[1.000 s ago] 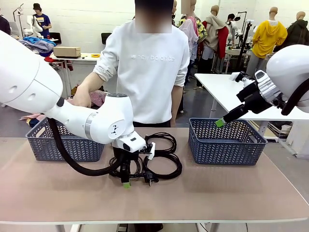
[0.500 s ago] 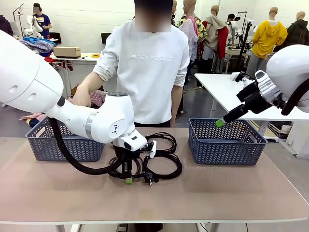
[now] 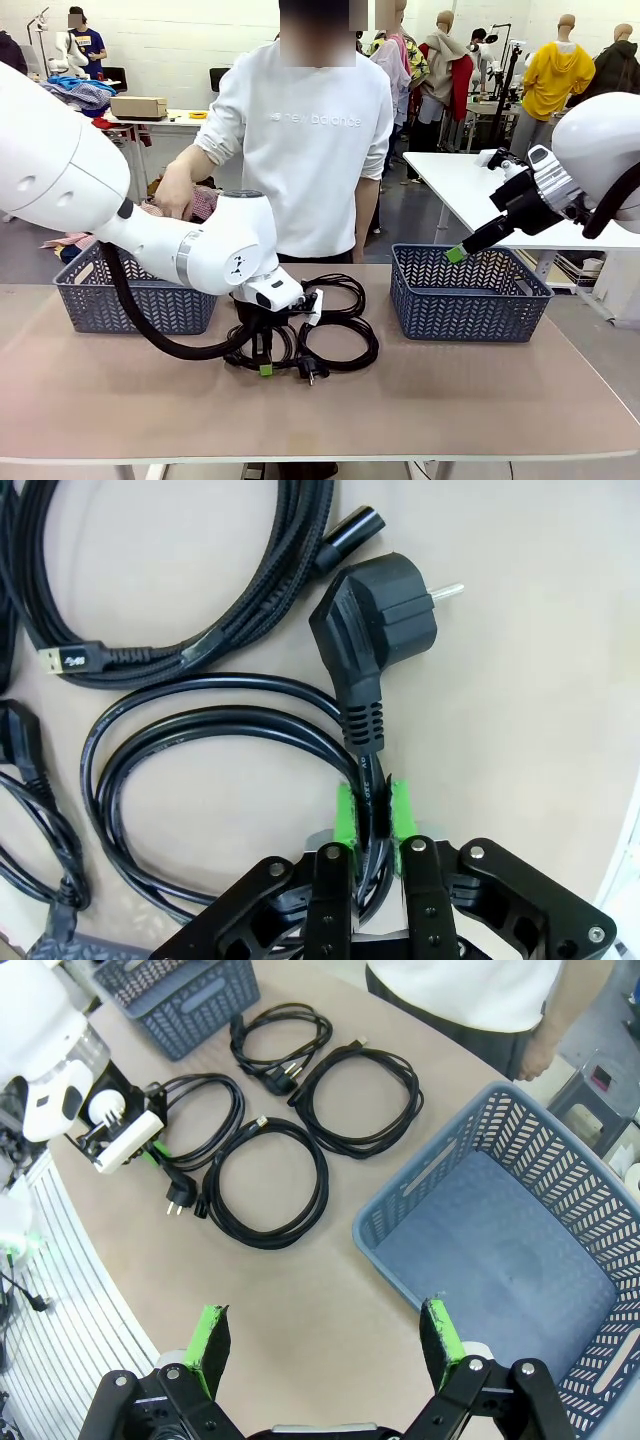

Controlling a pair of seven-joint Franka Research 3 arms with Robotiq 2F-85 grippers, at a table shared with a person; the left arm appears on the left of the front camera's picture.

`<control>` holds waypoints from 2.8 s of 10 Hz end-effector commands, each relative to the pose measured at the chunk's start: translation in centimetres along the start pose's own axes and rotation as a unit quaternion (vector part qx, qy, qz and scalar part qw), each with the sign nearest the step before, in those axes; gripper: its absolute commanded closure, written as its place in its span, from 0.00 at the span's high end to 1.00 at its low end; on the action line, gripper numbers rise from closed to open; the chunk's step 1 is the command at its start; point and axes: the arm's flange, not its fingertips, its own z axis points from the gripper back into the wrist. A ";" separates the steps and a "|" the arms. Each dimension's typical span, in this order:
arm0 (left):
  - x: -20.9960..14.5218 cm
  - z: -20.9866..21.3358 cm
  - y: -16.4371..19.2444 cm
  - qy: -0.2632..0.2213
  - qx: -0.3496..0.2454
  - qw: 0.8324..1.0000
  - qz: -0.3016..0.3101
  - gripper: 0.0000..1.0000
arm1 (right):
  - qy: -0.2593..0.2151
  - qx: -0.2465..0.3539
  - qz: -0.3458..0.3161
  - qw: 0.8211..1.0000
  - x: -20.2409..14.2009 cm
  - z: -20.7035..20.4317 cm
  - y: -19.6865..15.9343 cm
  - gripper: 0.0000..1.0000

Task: Organize the cables according to human instructions.
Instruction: Pick up a bundle of cables and place it in the basket indicated by the human.

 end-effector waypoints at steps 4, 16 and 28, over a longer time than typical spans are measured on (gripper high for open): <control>-1.7 6.7 0.1 0.011 0.056 0.998 0.024 0.00 | -0.009 0.008 0.001 1.000 0.1 -0.1 -0.2 1.00; -16.0 23.3 7.8 -0.020 0.199 0.967 0.156 0.00 | -0.009 0.008 0.001 1.000 0.1 -0.1 -0.2 1.00; -23.7 14.7 9.9 -0.027 0.177 0.951 0.252 0.00 | -0.009 0.008 0.001 1.000 0.1 -0.1 -0.2 1.00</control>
